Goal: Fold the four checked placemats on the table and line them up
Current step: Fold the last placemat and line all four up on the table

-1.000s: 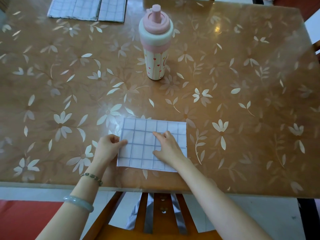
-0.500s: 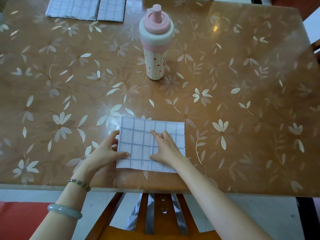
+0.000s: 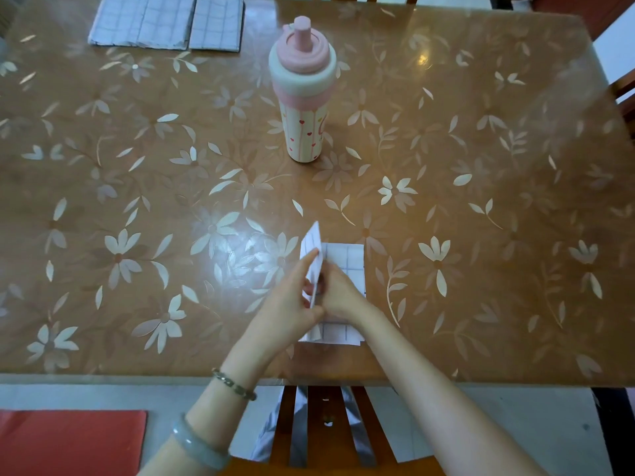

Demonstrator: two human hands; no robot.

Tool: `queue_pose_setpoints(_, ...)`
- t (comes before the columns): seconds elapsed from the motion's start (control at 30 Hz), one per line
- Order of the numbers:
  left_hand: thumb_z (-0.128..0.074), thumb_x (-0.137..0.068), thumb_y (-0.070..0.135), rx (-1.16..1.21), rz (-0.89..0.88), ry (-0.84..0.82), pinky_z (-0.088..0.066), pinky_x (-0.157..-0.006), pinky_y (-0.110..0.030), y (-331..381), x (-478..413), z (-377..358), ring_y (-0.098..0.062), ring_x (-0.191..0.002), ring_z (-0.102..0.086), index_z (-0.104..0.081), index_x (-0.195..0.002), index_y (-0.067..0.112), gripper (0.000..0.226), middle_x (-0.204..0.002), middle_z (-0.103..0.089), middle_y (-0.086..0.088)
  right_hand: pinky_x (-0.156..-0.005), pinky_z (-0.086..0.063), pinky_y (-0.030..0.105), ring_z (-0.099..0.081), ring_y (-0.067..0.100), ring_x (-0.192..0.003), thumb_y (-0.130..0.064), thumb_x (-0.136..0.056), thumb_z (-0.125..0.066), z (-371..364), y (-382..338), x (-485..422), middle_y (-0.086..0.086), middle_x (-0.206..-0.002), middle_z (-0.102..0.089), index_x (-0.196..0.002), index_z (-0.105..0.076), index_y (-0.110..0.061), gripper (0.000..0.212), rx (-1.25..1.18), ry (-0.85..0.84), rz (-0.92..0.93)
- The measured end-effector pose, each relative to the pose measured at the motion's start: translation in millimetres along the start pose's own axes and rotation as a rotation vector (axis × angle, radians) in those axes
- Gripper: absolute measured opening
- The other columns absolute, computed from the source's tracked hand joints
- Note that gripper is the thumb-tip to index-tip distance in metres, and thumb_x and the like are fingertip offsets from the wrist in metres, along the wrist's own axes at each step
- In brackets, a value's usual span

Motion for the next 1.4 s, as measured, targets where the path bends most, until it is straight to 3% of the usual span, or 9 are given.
queue_pose_setpoints(0.13, -0.055, -0.083, 0.005, -0.136, 0.012, 0.029, -0.049, -0.074, -0.032, 6, -7, -30, -0.021, -0.084, -0.059, -0.014, -0.151, 0.028, 0.083, -0.112, -0.048, -0.004, -0.084, -0.055, 0.032, -0.067, 0.023, -0.088, 0.001, -0.084, -0.057, 31, 20, 11, 0.011, -0.095, -0.070, -0.104, -0.063, -0.011, 0.024, -0.675, 0.286, -0.201)
queue_pose_setpoints(0.23, -0.051, -0.084, 0.002, -0.223, -0.005, 0.068, -0.037, -0.066, -0.030, 11, -12, -50, -0.029, -0.087, -0.056, -0.013, -0.151, 0.018, 0.078, -0.119, -0.043, -0.009, -0.069, -0.055, 0.031, -0.063, 0.024, -0.071, -0.012, -0.092, -0.056, 57, 27, 28, 0.012, -0.078, -0.063, -0.091, -0.065, -0.006, 0.011, -0.851, 0.437, -0.273)
queue_pose_setpoints(0.33, -0.049, -0.087, 0.002, -0.279, 0.013, 0.090, -0.036, -0.068, -0.032, 12, -19, -69, -0.036, -0.094, -0.055, -0.015, -0.149, 0.009, 0.071, -0.123, -0.043, -0.014, -0.069, -0.052, 0.036, -0.058, 0.020, -0.067, -0.028, -0.090, -0.062, 59, 32, 38, 0.007, -0.071, -0.060, -0.085, -0.067, -0.004, 0.024, -0.714, 0.365, -0.324)
queue_pose_setpoints(0.57, -0.061, -0.089, 0.032, -0.108, 0.017, 0.010, -0.038, -0.094, -0.029, 4, -25, -76, -0.028, -0.122, -0.047, -0.001, -0.153, 0.008, 0.091, -0.144, -0.029, -0.011, -0.075, -0.054, 0.050, -0.058, 0.020, -0.064, -0.006, -0.079, -0.063, 46, 51, 38, 0.001, -0.061, -0.060, -0.064, -0.065, -0.016, 0.018, -0.443, 0.489, -0.396)
queue_pose_setpoints(0.73, -0.033, -0.093, 0.036, -0.482, -0.210, 0.301, -0.044, -0.099, -0.043, -34, -35, -24, -0.031, -0.117, -0.048, -0.032, -0.145, 0.002, 0.062, -0.134, -0.046, -0.015, -0.073, -0.057, 0.046, -0.067, 0.022, -0.076, -0.013, -0.080, -0.065, 47, 53, 39, 0.000, -0.077, -0.068, -0.075, -0.061, -0.028, 0.016, -0.336, 0.512, -0.373)
queue_pose_setpoints(0.9, -0.030, -0.096, 0.030, -0.782, -0.399, 0.109, -0.014, -0.117, -0.039, -61, -58, -22, -0.029, -0.142, -0.031, -0.035, -0.145, 0.001, 0.058, -0.152, -0.035, -0.015, -0.073, -0.056, 0.038, -0.065, 0.019, -0.079, -0.012, -0.085, -0.062, 46, 51, 39, -0.004, -0.079, -0.063, -0.089, -0.058, -0.024, 0.013, -0.245, 0.518, -0.314)
queue_pose_setpoints(1.1, -0.029, -0.096, 0.045, -0.919, -0.377, 0.088, -0.014, -0.116, -0.043, -71, -67, -32, -0.024, -0.143, -0.027, -0.035, -0.146, 0.003, 0.066, -0.154, -0.033, -0.011, -0.070, -0.050, 0.032, -0.061, 0.020, -0.082, -0.014, -0.086, -0.059, 48, 50, 36, -0.001, -0.084, -0.060, -0.099, -0.053, -0.018, 0.015, -0.035, 0.489, -0.288)
queue_pose_setpoints(1.27, -0.029, -0.096, 0.047, -0.951, -0.378, 0.098, -0.019, -0.115, -0.048, -72, -67, -33, -0.026, -0.143, -0.029, -0.036, -0.146, 0.003, 0.066, -0.153, -0.034, -0.012, -0.073, -0.051, 0.040, -0.057, 0.030, -0.088, -0.003, -0.074, -0.068, 41, 23, 30, 0.011, -0.097, -0.058, -0.099, -0.061, -0.007, 0.027, 0.632, 0.697, 0.094)
queue_pose_setpoints(1.4, -0.020, -0.100, 0.048, -0.949, -0.378, 0.106, -0.023, -0.113, -0.050, -71, -67, -34, -0.026, -0.140, -0.035, -0.042, -0.143, 0.003, 0.066, -0.150, -0.040, -0.011, -0.102, -0.044, 0.048, -0.052, 0.035, -0.123, 0.001, -0.080, -0.061, 13, 21, 3, 0.019, -0.130, -0.056, -0.126, -0.055, 0.002, 0.046, 0.738, 0.461, 0.303)
Point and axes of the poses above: each hand's wrist, its own x-axis away from the middle knuckle, its own z-axis out of the back of the hand, y = z × x, the point moved 3 cm from there along -x, towards the middle knuckle
